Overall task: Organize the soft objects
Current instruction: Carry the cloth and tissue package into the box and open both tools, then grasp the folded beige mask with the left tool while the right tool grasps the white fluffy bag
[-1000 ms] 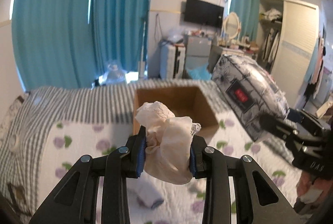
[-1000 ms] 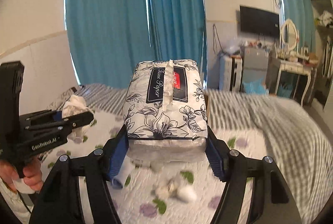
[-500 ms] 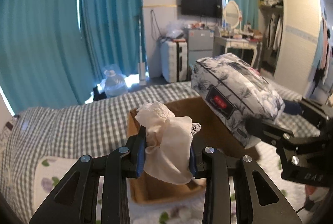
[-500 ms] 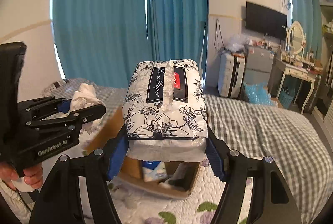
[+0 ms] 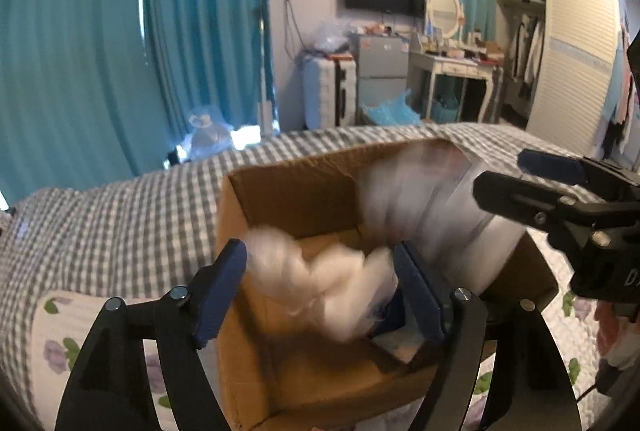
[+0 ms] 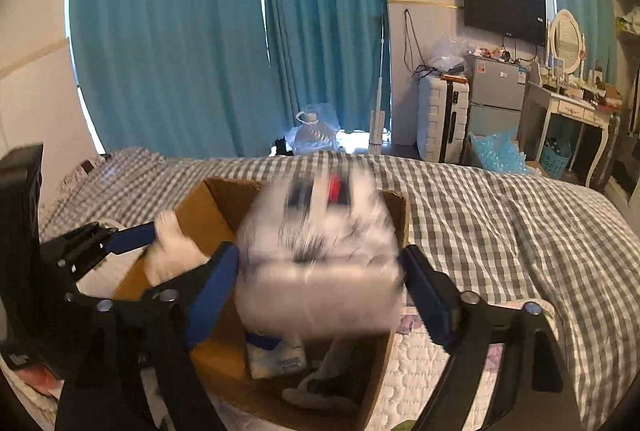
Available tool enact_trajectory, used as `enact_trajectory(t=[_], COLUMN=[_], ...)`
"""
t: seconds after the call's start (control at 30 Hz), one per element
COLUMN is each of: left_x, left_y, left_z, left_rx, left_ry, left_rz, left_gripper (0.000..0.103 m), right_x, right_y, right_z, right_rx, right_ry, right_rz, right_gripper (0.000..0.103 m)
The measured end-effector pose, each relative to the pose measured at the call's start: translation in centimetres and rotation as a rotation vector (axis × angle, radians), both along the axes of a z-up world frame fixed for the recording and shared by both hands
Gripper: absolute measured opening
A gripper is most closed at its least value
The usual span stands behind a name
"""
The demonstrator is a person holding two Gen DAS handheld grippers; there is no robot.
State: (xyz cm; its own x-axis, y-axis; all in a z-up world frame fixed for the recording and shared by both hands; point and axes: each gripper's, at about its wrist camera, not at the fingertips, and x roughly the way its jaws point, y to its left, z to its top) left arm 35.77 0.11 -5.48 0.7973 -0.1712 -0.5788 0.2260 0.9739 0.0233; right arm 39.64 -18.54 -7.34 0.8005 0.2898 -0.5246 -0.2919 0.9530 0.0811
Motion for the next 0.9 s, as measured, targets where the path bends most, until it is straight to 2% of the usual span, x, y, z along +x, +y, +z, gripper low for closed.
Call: enact_trajectory(t=[0.1,0.23,0.43,0.47,0.5,0.6,0.67,0.73,0.9], left_x=[-0.9,-3.5,-9.9,-10.8,-11.7,-14.6,-16.0,-17.0,-18.0], left_y=[0.3,0.4,0.3,0.1,0.3,0.1,0.3,0.6,0.6], left_z=[1.1,3.8,10.8,11.7,12.6,14.7,15.2,15.0,11.4], left_rx=[0.002,-0.002,-0.018,-0.016,-0.017,-0.01,-0.022,-0.045,-0.066], left_ry=[0.013,-0.016,-0.135,-0.151,-0.168,-0.225,-0.241,-0.221,-0.135], left_rz=[0.016,0.027,0.04,0.055,0.071,0.105,0.126,0.132,0.149], left_gripper=[0.077,0.077,0.078,0.086,0.09,0.091,0.091,0.091,0.091], right_x=[-1.3,-4.0,-10.6,-11.9,-12.8,-15.8,-17.5,-18.7,-19.3], right_y=[-0.6,-1.3,-2.3,-2.4,-2.6,-3.2,-3.7,-4.2,-5.6], right_z=[1.4,4.6,11.7,12.7,13.4,15.3,15.8,15.4,11.4], right_rx=[0.004,0.022,-0.013,-0.021,-0.025,-0.044,-0.051,-0.071,-0.076], right_ry=[-0.024,-0.048,-0.124,-0.135,-0.143,-0.138,-0.143,-0.144,-0.056], right_rz=[-0.013,-0.017,0.019,0.027,0.033,0.052,0.072,0.068,0.086], right_gripper=[0.084,0.084,0.085,0.085,0.085,0.092,0.093,0.094,0.094])
